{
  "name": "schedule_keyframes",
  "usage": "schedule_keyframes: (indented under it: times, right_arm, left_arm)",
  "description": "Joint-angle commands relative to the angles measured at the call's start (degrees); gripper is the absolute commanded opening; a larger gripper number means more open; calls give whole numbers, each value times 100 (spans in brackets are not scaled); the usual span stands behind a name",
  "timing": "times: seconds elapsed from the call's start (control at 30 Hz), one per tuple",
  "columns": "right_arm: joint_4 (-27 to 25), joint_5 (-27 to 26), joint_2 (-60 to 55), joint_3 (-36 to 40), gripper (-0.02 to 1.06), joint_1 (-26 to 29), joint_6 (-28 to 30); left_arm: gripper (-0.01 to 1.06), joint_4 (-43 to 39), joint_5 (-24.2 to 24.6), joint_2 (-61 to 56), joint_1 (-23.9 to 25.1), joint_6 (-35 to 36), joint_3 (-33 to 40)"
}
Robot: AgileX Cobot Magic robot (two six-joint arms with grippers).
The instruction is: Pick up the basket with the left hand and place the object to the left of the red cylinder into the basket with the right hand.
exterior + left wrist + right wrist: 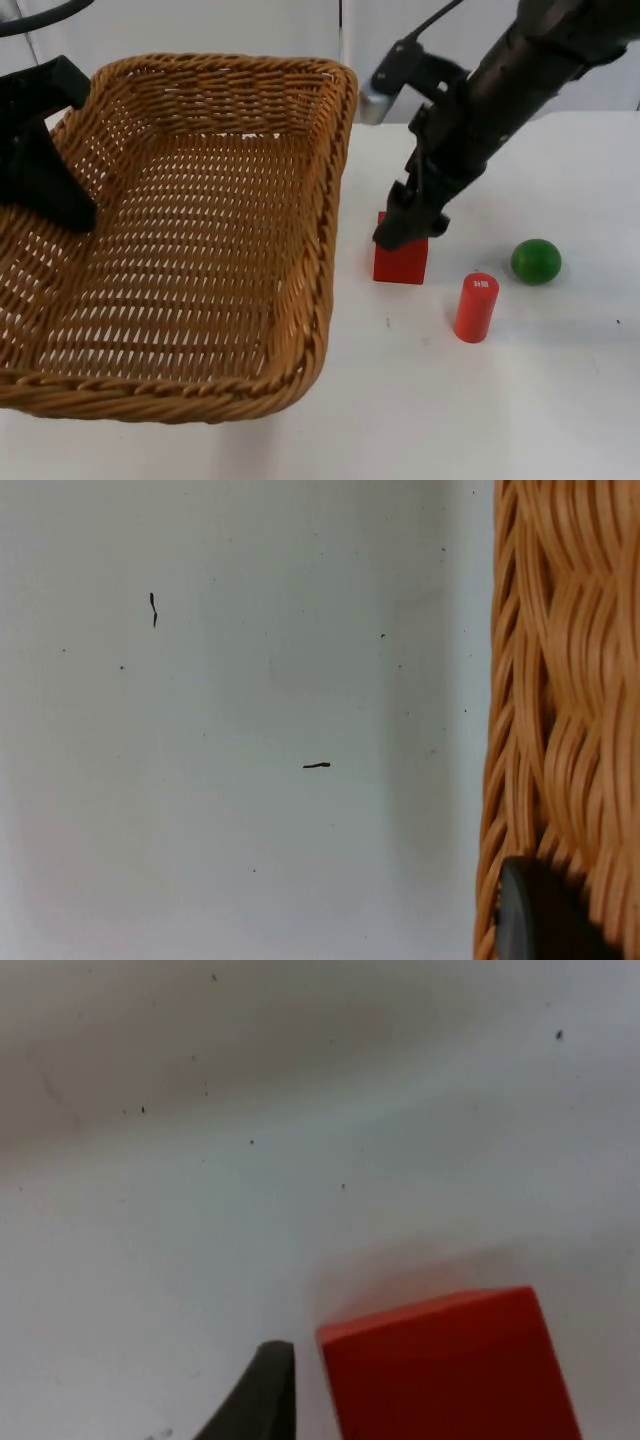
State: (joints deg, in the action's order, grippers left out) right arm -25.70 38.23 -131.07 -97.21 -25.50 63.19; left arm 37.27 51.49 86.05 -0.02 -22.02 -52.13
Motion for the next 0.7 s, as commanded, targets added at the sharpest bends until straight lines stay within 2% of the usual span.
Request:
schedule_keyframes:
  times: [0.0, 0.23, 0.33, 0.6, 0.67]
  right_arm:
    - [-31, -159, -93, -50, 98, -41, 130]
    - [-47, -226, -287, -105, 98, -41, 184]
    - [-47, -237, -389, -105, 93, -41, 194]
    - [-57, -185, -397, -105, 88, -41, 299]
    - [-57, -185, -397, -105, 82, -41, 324]
  left_arm:
    - [0, 234, 30, -96, 10, -14, -11]
    - [0, 246, 30, -96, 10, -14, -11]
    - [0, 246, 30, -96, 10, -14, -11]
    - [0, 246, 30, -96, 10, -14, -11]
    - [0, 246, 30, -96, 10, -14, -11]
